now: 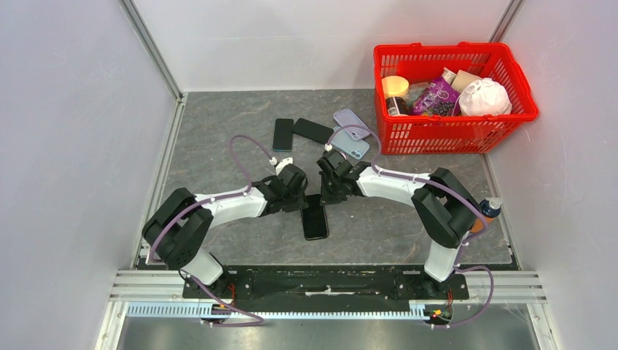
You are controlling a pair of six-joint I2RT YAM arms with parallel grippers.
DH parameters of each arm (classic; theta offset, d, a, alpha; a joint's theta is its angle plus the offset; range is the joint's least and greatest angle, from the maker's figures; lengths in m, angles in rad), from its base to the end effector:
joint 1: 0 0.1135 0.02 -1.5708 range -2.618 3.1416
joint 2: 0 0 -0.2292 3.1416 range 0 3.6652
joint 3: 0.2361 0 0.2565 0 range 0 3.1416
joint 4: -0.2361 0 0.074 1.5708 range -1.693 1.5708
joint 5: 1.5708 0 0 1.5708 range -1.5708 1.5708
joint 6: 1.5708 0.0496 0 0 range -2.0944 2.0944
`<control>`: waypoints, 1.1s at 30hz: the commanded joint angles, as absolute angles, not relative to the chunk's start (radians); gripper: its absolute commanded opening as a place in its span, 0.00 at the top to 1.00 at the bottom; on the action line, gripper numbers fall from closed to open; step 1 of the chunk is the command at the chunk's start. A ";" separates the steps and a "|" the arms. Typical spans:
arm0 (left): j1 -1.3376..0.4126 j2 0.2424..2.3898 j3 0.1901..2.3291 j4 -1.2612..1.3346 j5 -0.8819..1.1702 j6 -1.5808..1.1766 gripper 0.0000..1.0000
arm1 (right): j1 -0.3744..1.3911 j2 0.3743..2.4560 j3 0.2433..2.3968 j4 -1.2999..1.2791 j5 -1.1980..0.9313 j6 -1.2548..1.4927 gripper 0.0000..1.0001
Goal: Put the phone into the phone case
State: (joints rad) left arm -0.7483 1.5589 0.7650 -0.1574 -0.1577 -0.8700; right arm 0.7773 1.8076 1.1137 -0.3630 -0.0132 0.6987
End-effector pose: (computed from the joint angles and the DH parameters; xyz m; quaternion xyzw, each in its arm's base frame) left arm 0.2298 -0.2027 0.1068 -0.0817 0.9462 -0.1681 0.2640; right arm 0.2594 0.2562 0.1153 -0.0397 0.9663 0.1757 0.1837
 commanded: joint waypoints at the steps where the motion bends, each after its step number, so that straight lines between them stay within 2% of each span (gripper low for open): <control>1: -0.750 1.642 0.762 -0.201 -0.265 -0.819 0.64 | 0.841 1.927 1.074 -0.361 0.056 0.734 0.95; 12: -0.791 1.736 0.762 -0.212 -0.314 -0.851 0.68 | 0.883 2.019 1.057 -0.358 0.082 0.778 0.98; 14: -0.793 1.748 0.759 -0.207 -0.313 -0.855 0.69 | 0.863 1.973 1.058 -0.359 0.082 0.772 0.94; 21: -0.793 1.756 0.745 -0.199 -0.313 -0.858 0.69 | 0.796 1.836 1.110 -0.402 0.080 0.714 0.68; 33: -0.793 1.778 0.741 -0.227 -0.330 -0.845 0.70 | 0.792 1.821 1.130 -0.434 0.124 0.704 0.62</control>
